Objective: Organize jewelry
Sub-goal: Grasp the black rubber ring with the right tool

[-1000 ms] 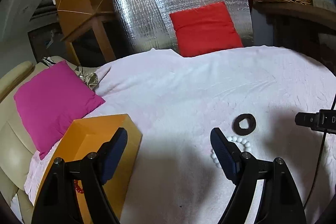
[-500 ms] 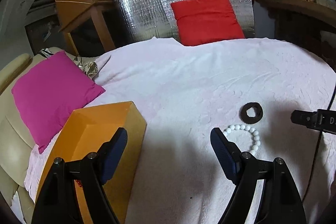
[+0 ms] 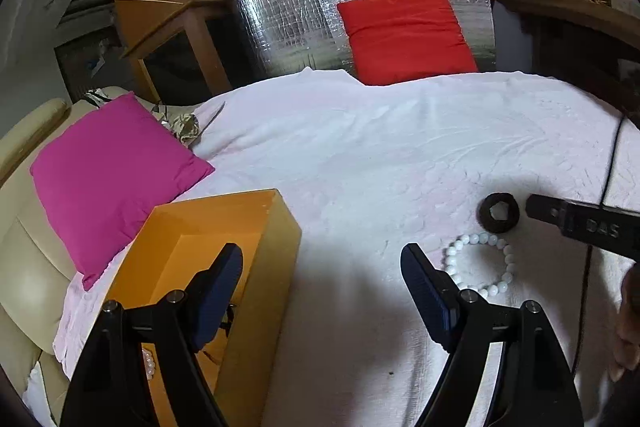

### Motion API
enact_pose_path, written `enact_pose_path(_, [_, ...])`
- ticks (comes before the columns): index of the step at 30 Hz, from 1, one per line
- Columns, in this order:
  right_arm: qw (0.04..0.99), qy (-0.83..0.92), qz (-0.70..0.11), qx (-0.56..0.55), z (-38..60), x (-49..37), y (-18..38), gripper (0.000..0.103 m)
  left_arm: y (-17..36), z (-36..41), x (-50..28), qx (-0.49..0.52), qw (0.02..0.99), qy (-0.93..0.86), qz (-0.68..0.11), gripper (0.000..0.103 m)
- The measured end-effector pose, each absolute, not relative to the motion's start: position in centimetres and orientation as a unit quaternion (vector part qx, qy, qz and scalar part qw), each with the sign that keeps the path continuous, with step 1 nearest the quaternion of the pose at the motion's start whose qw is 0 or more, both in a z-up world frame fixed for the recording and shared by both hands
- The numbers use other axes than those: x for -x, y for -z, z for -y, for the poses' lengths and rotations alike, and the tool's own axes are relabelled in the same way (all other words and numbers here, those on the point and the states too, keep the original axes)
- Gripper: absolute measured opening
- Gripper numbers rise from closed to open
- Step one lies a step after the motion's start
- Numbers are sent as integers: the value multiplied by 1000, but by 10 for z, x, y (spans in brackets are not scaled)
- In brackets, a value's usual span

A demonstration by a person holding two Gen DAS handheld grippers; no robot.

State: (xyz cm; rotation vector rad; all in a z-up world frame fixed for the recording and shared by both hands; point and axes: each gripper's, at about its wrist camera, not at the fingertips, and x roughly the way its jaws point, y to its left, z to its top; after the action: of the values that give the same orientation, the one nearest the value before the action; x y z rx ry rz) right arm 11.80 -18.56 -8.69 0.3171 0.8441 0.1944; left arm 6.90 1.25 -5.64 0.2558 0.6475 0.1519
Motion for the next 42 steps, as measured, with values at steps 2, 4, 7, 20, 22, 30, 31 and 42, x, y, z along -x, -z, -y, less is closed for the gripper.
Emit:
enact_pose_path(2, [898, -92, -407, -142, 178, -127, 89, 56, 57, -13, -69, -131, 936, -76, -317, 82])
enact_pose_path(4, [897, -86, -413, -131, 173, -136, 94, 52, 58, -13, -70, -134, 936, -78, -316, 82])
enact_pose_path(7, [898, -79, -415, -124, 166, -144, 101, 47, 59, -14, -72, -135, 935, -80, -316, 82])
enact_pose_path(20, [903, -61, -421, -56, 168, -138, 95, 14, 54, -12, -71, -133, 939, -81, -307, 82])
enact_pose_path(22, [900, -47, -431, -48, 177, -133, 94, 14, 54, -9, -70, -136, 939, -82, -305, 82])
enact_pose_path(30, [880, -49, -467, -67, 224, -108, 88, 15, 53, 6, -69, -141, 941, -76, -298, 82])
enact_pose_path(31, [880, -53, -466, -76, 231, -103, 86, 15, 53, 8, -69, -140, 942, -75, -297, 82])
enact_pose_path(42, [887, -83, -429, -146, 241, -108, 76, 38, 56, 45, -65, -180, 942, -42, -281, 82])
